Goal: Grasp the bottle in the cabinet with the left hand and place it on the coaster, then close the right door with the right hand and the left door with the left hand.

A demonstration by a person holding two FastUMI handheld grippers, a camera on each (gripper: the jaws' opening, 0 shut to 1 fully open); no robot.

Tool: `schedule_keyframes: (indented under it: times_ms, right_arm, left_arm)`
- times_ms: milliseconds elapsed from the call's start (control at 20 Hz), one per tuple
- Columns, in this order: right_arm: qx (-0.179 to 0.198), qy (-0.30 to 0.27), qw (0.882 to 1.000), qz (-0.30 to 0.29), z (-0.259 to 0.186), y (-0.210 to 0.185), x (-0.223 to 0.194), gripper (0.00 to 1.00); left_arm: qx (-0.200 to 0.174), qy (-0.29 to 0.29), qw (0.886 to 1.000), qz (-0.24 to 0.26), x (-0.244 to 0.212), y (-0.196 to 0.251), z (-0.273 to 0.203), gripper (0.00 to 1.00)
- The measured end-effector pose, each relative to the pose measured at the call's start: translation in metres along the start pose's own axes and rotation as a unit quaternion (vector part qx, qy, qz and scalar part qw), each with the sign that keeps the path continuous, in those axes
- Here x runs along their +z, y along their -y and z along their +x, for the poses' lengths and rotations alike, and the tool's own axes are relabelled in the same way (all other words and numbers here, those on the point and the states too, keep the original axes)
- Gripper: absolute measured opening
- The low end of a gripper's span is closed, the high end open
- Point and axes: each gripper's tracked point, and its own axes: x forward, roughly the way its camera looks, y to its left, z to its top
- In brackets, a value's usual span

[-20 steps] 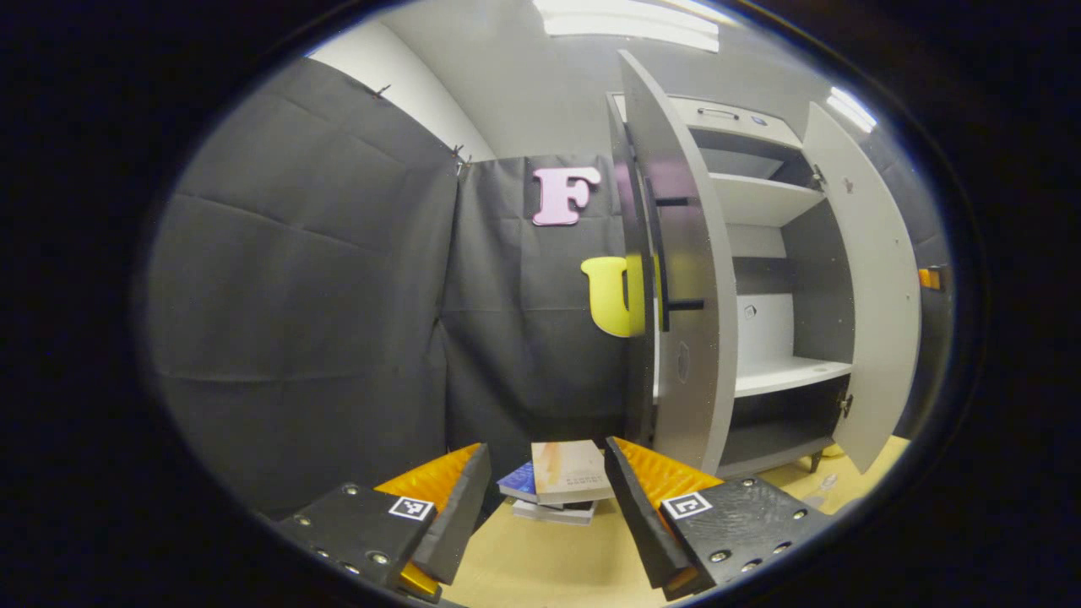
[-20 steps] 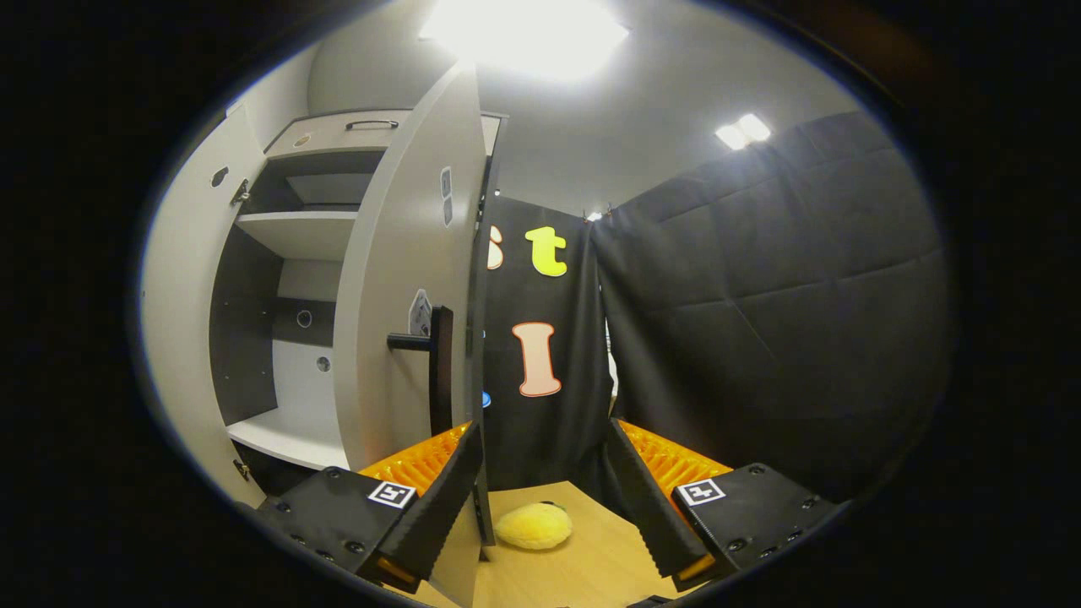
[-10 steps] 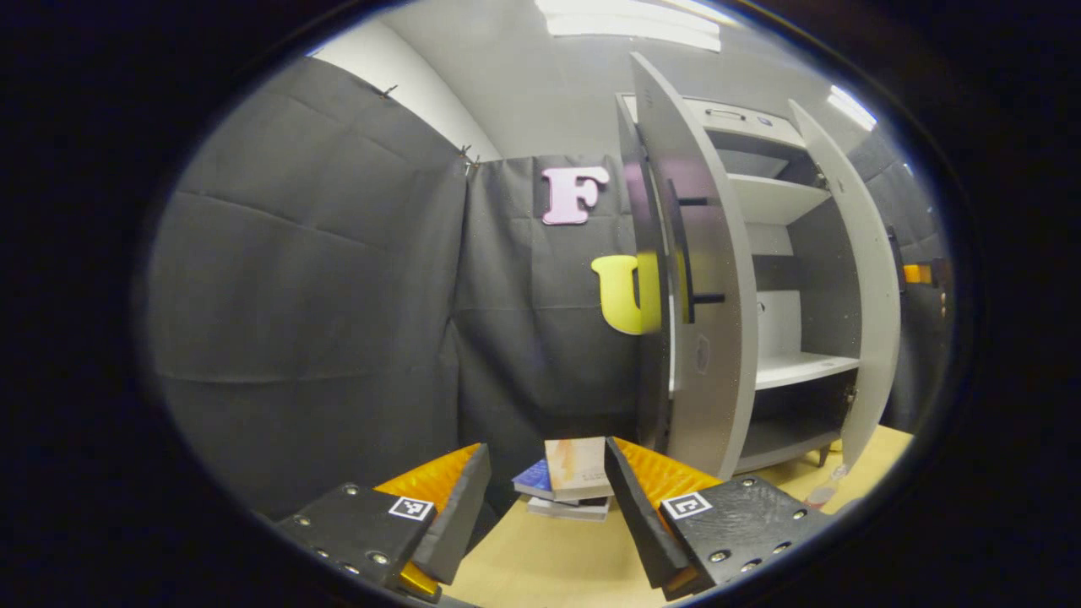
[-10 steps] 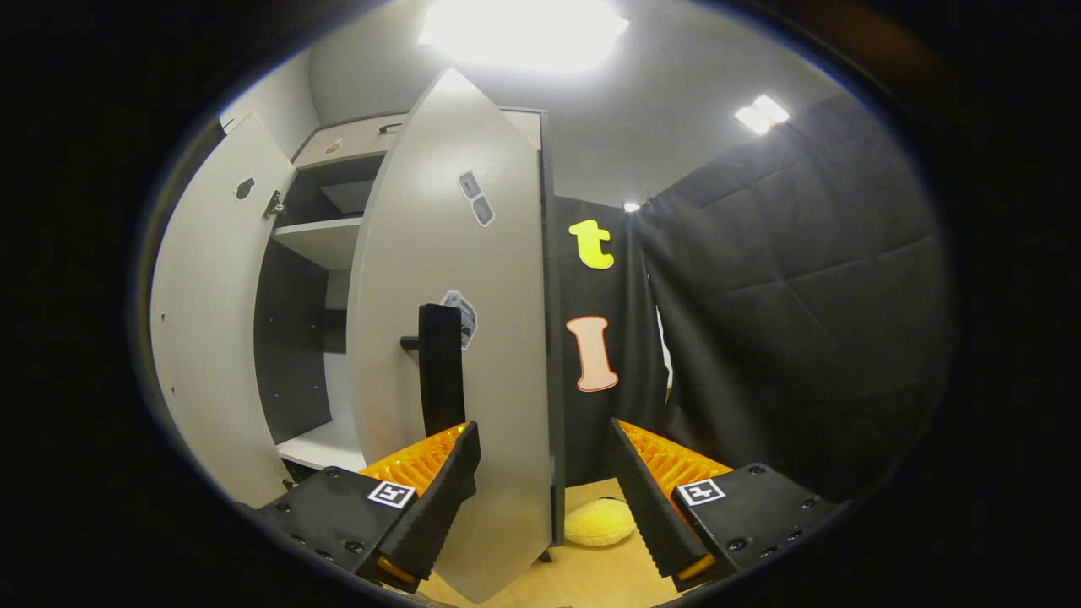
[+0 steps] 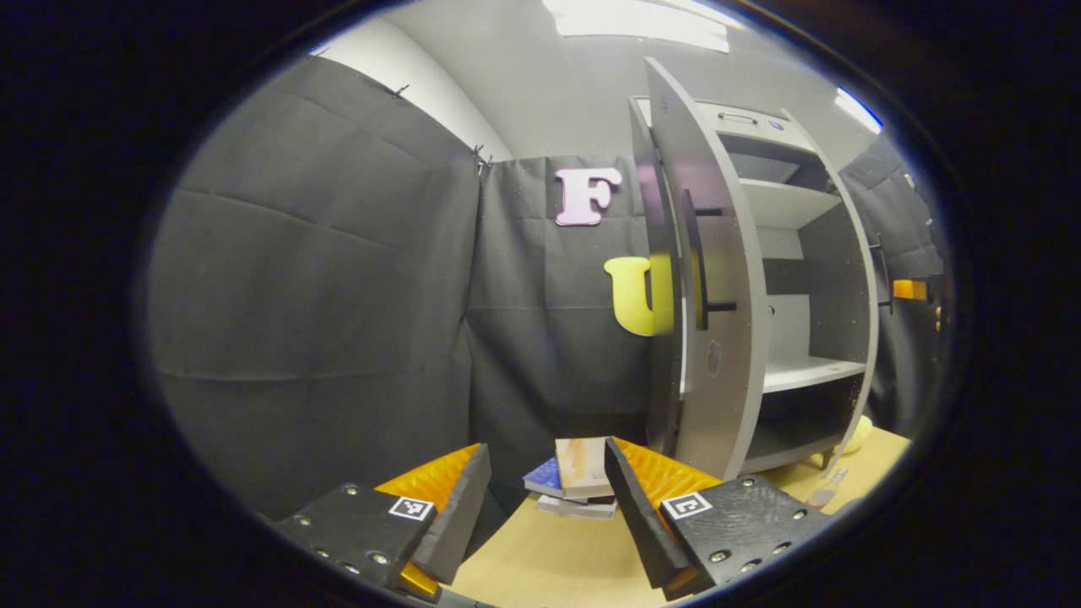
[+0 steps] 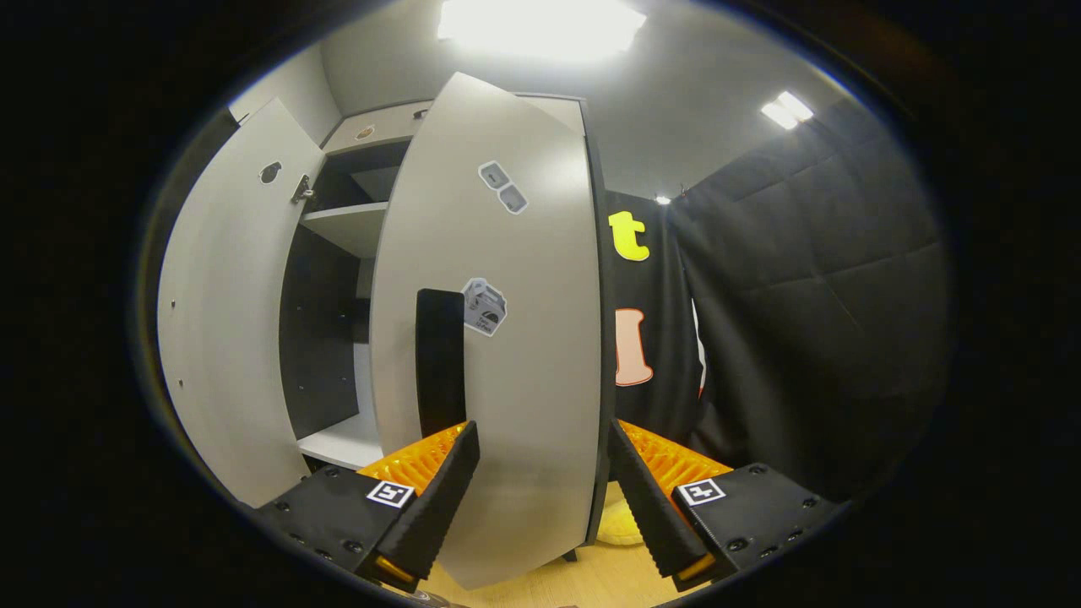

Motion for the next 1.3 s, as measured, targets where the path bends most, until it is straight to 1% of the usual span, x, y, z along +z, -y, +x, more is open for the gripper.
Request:
schedule_keyframes:
  times_ms: [50, 100, 150, 200, 250, 300, 350, 450, 500, 550, 600, 800, 950, 1050, 1100, 1150, 1200, 1250, 1300]
  right_arm:
    - [-0.001, -0.002, 1.0, -0.003, -0.002, 0.003, -0.003, 0.97]
    - [-0.002, -0.003, 1.0, -0.006, -0.006, 0.006, -0.005, 0.93]
    - [0.0, -0.005, 1.0, -0.006, -0.01, 0.01, -0.007, 0.93]
    - [0.002, -0.008, 1.0, -0.003, -0.013, 0.012, -0.01, 0.97]
    - [0.006, -0.01, 1.0, 0.0, -0.017, 0.013, -0.013, 0.97]
    - [0.011, -0.011, 1.0, 0.002, -0.021, 0.015, -0.015, 0.97]
    - [0.014, -0.011, 1.0, 0.003, -0.026, 0.018, -0.018, 0.97]
    - [0.02, -0.009, 1.0, 0.0, -0.034, 0.024, -0.022, 0.97]
    - [0.02, -0.009, 1.0, -0.004, -0.038, 0.028, -0.024, 0.93]
    - [0.019, -0.01, 1.0, -0.009, -0.042, 0.033, -0.027, 0.97]
    - [0.017, -0.01, 1.0, -0.014, -0.045, 0.038, -0.028, 0.97]
    - [0.015, -0.014, 1.0, -0.006, -0.055, 0.056, -0.035, 0.97]
    - [0.011, -0.019, 1.0, 0.003, -0.061, 0.071, -0.041, 0.97]
    - [0.006, -0.026, 1.0, 0.004, -0.065, 0.084, -0.046, 0.97]
    - [0.005, -0.029, 1.0, 0.003, -0.066, 0.09, -0.048, 0.97]
    - [0.002, -0.031, 1.0, 0.003, -0.068, 0.098, -0.049, 0.97]
    - [-0.001, -0.033, 0.999, 0.002, -0.069, 0.105, -0.05, 0.97]
    - [-0.004, -0.034, 0.999, 0.004, -0.069, 0.111, -0.052, 0.93]
    - [-0.006, -0.036, 0.999, 0.007, -0.068, 0.116, -0.053, 0.97]
  left_arm:
    - [-0.002, 0.0, 1.0, -0.002, 0.004, 0.004, 0.004, 0.82]
    - [-0.006, 0.0, 1.0, -0.005, 0.009, 0.009, 0.009, 0.82]
    - [-0.011, 0.004, 1.0, -0.008, 0.016, 0.014, 0.014, 0.82]
    - [-0.014, 0.008, 1.0, -0.011, 0.025, 0.018, 0.019, 0.82]
    - [-0.017, 0.012, 1.0, -0.014, 0.034, 0.021, 0.024, 0.82]
    - [-0.021, 0.014, 1.0, -0.017, 0.041, 0.026, 0.029, 0.85]
    - [-0.027, 0.018, 0.999, -0.018, 0.049, 0.03, 0.035, 0.82]
    - [-0.032, 0.029, 0.999, -0.015, 0.066, 0.036, 0.048, 0.82]
    - [-0.032, 0.032, 0.999, -0.013, 0.073, 0.038, 0.056, 0.82]
    - [-0.034, 0.034, 0.999, -0.012, 0.08, 0.04, 0.062, 0.89]
    - [-0.036, 0.034, 0.999, -0.013, 0.086, 0.044, 0.067, 0.89]
    - [-0.035, 0.02, 0.999, -0.015, 0.101, 0.053, 0.089, 0.89]
    - [-0.036, 0.013, 0.999, -0.027, 0.103, 0.063, 0.099, 0.89]
    - [-0.015, 0.016, 1.0, -0.019, 0.103, 0.062, 0.098, 0.89]
    - [-0.011, 0.016, 1.0, -0.015, 0.103, 0.064, 0.101, 0.82]
    - [-0.007, 0.017, 1.0, -0.019, 0.103, 0.065, 0.1, 0.89]
    - [-0.006, 0.016, 1.0, -0.024, 0.102, 0.065, 0.1, 0.82]
    - [-0.004, 0.015, 0.999, -0.031, 0.102, 0.066, 0.101, 0.82]
    - [-0.002, 0.016, 0.999, -0.032, 0.101, 0.066, 0.1, 0.82]
